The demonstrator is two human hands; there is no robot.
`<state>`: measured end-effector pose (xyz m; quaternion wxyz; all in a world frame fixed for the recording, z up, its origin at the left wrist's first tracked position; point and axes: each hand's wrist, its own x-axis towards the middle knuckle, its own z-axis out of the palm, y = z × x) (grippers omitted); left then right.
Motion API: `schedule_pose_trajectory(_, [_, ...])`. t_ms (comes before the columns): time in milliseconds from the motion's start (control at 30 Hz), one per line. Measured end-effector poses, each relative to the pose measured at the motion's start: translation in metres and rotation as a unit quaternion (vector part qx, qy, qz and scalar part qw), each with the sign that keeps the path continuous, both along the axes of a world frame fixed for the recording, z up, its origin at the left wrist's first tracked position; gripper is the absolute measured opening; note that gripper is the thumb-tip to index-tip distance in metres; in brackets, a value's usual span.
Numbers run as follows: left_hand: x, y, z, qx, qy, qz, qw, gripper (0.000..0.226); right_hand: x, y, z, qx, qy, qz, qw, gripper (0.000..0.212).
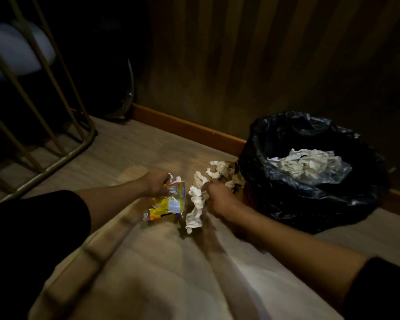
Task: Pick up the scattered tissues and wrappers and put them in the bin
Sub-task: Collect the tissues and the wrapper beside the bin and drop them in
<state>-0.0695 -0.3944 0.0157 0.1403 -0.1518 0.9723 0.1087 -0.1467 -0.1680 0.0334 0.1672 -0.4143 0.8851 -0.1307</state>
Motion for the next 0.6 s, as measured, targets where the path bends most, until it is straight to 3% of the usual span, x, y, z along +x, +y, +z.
schedule_pose_trajectory(133, [-0.010,0.005,0.053,0.033,0.093,0.039,0.994,0.032,-0.022,-0.001,0.085,0.005,0.059,0.051,0.997,0.043])
schedule_pose_trajectory(267, [-0.026,0.024,0.114,0.058,0.170,0.039,0.983,0.025,-0.046,0.017,0.161,0.006,0.097,0.030,0.995,0.037])
schedule_pose_trajectory(467, [-0.066,0.056,0.199,0.088,0.267,0.019,0.960,0.026,-0.090,0.075,0.236,-0.036,0.073,-0.038,0.996,0.030])
schedule_pose_trajectory(600, [-0.095,0.097,0.232,0.145,0.329,0.004,0.933,0.037,-0.120,0.120,0.261,-0.130,-0.016,-0.105,0.986,0.023])
